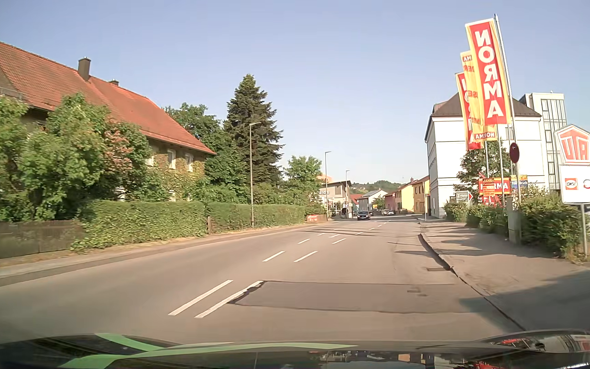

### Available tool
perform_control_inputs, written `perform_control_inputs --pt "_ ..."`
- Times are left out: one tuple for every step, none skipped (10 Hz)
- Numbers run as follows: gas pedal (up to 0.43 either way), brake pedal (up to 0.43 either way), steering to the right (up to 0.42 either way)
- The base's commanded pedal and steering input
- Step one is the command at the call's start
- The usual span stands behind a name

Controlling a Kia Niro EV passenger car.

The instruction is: Follow the waypoints while adhering to traffic rules and regulations

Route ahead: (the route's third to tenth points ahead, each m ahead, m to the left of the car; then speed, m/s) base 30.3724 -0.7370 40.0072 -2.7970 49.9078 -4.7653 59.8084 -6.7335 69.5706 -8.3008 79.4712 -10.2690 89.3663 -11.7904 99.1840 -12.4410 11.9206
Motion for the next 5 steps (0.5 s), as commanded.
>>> perform_control_inputs --pt "0.059 0.000 0.059" --pt "0.059 0.000 0.059" --pt "0.059 0.000 0.059" --pt "0.059 0.000 0.059" --pt "0.059 0.000 0.057"
